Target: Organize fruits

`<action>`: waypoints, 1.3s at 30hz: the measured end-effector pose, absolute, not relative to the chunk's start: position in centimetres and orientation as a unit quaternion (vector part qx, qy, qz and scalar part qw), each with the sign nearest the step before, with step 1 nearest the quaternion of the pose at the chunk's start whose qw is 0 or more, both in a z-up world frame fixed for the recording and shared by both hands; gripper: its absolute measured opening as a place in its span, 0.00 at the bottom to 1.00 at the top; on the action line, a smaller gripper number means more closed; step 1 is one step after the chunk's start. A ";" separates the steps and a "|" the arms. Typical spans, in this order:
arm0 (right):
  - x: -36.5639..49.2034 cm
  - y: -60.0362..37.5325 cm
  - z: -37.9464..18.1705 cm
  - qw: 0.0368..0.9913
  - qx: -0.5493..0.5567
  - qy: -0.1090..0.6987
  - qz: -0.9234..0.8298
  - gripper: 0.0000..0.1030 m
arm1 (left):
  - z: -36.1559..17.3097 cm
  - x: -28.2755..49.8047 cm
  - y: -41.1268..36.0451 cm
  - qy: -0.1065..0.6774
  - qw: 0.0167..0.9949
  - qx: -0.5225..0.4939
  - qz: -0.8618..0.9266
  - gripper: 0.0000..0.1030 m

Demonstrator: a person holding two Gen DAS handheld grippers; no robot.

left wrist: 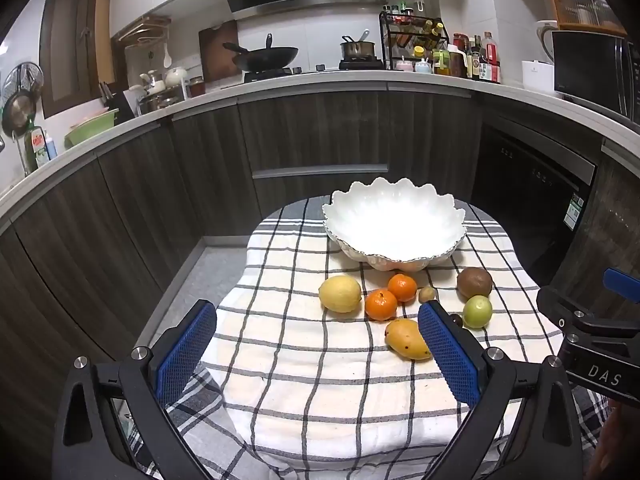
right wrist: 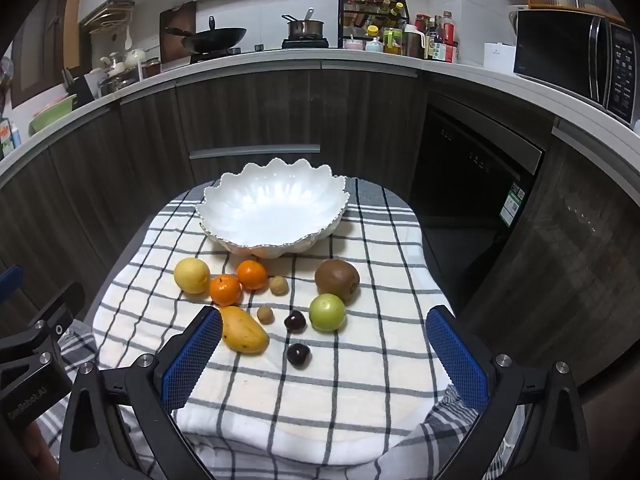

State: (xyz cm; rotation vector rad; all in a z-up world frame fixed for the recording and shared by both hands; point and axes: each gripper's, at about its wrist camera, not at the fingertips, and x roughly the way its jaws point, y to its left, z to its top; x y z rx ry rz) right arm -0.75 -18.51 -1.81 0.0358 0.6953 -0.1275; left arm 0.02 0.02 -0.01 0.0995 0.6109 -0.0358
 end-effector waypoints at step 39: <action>-1.1 -18.6 -1.2 0.941 0.016 0.331 -0.063 1.00 | 0.3 -0.2 0.3 0.302 0.952 0.044 -0.024 0.99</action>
